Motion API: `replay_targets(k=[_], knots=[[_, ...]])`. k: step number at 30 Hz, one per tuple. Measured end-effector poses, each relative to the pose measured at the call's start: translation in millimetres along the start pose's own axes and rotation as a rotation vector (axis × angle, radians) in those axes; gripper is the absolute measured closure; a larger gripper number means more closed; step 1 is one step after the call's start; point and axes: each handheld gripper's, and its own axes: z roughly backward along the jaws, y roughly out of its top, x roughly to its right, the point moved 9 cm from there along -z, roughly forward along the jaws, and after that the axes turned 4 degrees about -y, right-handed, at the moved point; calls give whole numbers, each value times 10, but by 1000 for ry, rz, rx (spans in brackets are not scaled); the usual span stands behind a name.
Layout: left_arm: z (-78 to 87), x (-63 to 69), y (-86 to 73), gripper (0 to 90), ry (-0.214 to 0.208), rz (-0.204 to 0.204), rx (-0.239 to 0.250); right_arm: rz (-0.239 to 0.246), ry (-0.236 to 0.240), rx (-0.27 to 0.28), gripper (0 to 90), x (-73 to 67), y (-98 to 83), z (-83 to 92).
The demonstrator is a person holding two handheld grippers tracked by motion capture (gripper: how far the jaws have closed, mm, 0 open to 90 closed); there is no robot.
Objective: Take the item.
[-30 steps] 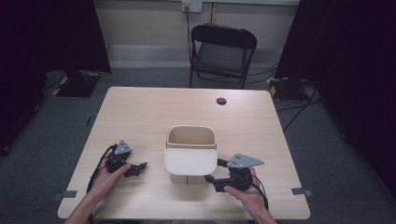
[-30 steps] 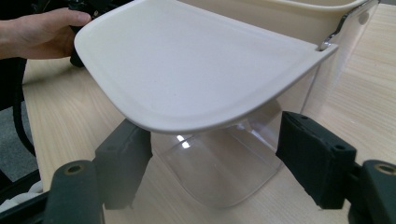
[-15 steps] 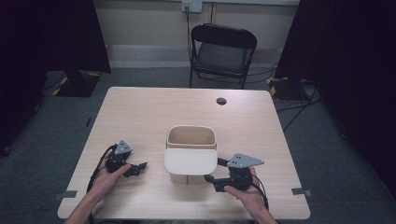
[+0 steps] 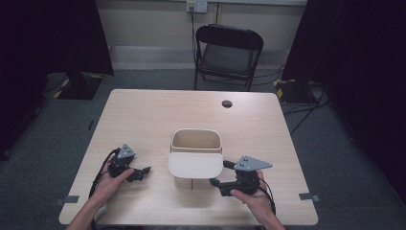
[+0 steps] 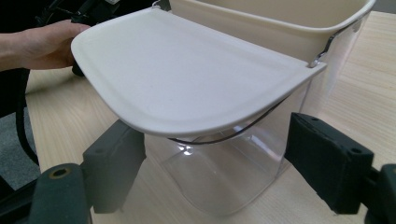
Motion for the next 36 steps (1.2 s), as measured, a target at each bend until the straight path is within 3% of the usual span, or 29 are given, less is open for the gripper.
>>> replay_targets(k=[36], knots=[[0, 1, 0, 102, -1, 0, 0, -2, -25, 46, 234, 20, 129, 44]])
